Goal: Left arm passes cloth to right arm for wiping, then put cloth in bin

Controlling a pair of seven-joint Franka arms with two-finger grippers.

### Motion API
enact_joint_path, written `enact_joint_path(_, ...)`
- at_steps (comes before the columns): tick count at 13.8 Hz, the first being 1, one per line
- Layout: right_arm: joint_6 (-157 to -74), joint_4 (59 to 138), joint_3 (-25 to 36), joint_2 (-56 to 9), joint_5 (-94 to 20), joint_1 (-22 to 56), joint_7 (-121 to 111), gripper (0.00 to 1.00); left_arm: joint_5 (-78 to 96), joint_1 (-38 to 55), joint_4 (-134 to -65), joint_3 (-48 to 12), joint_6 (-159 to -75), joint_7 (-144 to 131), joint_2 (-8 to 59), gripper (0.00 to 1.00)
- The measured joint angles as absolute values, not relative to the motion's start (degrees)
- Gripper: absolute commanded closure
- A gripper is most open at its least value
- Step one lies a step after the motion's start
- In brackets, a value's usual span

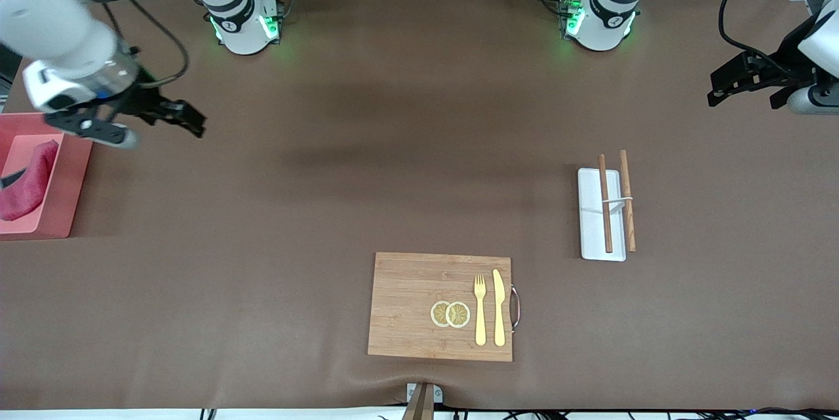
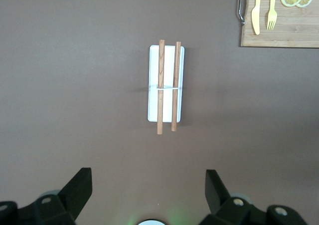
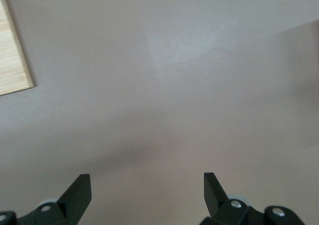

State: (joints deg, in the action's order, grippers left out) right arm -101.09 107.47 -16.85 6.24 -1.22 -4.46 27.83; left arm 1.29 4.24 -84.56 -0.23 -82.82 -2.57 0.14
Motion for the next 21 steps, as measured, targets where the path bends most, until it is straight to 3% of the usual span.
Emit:
enact_joint_path(6,-102.02,102.09,-14.77,3.58,-1.15,-11.46,15.14,0.0,1.29,4.2,-84.56,-0.15,-82.82,-2.57,0.32,0.0)
enact_joint_path(17,-102.51,100.19,-15.21,2.06,-1.34,-9.98,15.03,0.0,1.29,4.33,-84.57,-0.21,-82.82,-2.57,0.49,0.0)
enact_joint_path(21,-102.8,95.89,-7.23,-0.15,-1.34,-6.78,9.32,0.0,1.29,4.35,-84.58,-0.23,-82.82,-2.57,0.51,0.0)
